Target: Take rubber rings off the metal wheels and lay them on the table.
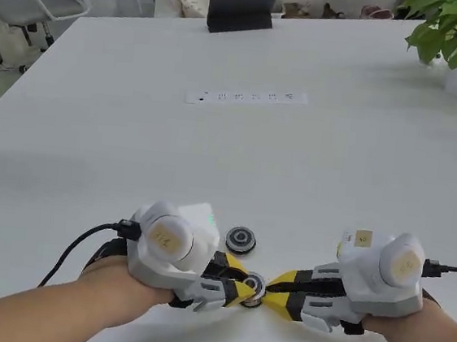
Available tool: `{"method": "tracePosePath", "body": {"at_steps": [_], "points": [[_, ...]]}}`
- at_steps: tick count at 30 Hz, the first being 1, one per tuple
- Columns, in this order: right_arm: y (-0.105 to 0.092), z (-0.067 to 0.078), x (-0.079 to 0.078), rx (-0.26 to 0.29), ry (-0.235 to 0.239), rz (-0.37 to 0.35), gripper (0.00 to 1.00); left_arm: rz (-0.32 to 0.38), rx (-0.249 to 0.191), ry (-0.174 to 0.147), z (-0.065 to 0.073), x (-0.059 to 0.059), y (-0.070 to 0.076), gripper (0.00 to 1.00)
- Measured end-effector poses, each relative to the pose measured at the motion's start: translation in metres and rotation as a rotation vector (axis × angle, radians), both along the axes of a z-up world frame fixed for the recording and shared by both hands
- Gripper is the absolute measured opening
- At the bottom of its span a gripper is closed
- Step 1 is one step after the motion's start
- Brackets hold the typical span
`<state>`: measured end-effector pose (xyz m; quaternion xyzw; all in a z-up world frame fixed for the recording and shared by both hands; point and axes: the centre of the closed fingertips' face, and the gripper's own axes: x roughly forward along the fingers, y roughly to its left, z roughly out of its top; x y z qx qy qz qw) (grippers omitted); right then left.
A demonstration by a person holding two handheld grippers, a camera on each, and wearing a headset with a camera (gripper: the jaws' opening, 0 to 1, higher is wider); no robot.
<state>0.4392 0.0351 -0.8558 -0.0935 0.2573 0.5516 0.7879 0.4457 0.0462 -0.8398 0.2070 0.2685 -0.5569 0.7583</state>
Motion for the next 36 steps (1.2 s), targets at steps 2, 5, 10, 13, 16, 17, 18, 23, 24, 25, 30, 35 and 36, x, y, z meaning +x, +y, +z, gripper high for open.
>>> {"method": "tracePosePath", "body": {"at_steps": [2, 5, 10, 13, 16, 17, 18, 23, 24, 25, 30, 35, 36], "points": [[0.002, 0.000, 0.000, 0.007, 0.015, -0.007, 0.00, 0.001, 0.001, -0.001, 0.000, 0.000, 0.000, 0.07], [0.002, 0.000, 0.000, 0.039, 0.086, -0.043, 0.01, 0.004, 0.000, 0.000, 0.000, 0.000, 0.000, 0.07], [0.001, -0.001, 0.002, 0.060, 0.159, -0.075, 0.00, 0.008, 0.002, -0.003, 0.000, 0.000, 0.000, 0.07], [0.000, -0.001, 0.002, 0.068, 0.201, -0.102, 0.00, 0.009, 0.004, -0.007, 0.000, -0.001, 0.000, 0.07], [0.000, -0.002, 0.004, 0.093, 0.261, -0.144, 0.00, 0.008, 0.008, -0.012, 0.000, -0.001, 0.000, 0.07], [0.000, -0.002, 0.004, 0.104, 0.281, -0.159, 0.00, 0.009, 0.008, -0.014, 0.000, -0.001, 0.000, 0.07], [-0.001, -0.001, 0.004, 0.124, 0.313, -0.184, 0.00, 0.010, 0.008, -0.014, 0.000, -0.001, 0.000, 0.07], [-0.004, -0.002, 0.008, 0.185, 0.379, -0.258, 0.00, 0.011, 0.006, -0.013, 0.000, -0.001, 0.000, 0.07], [-0.005, -0.001, 0.008, 0.193, 0.386, -0.264, 0.00, 0.011, 0.006, -0.014, 0.000, -0.001, 0.000, 0.07], [-0.005, 0.002, 0.010, 0.212, 0.397, -0.276, 0.00, 0.012, 0.006, -0.014, 0.000, -0.001, 0.000, 0.07], [-0.004, 0.008, 0.013, 0.251, 0.413, -0.295, 0.00, 0.011, 0.005, -0.014, 0.000, 0.000, 0.000, 0.07], [-0.003, 0.012, 0.013, 0.279, 0.429, -0.301, 0.00, 0.019, 0.008, -0.015, 0.000, 0.000, 0.000, 0.07], [-0.002, 0.013, 0.012, 0.276, 0.418, -0.295, 0.00, 0.018, 0.008, -0.016, 0.000, 0.000, -0.001, 0.07]]}}
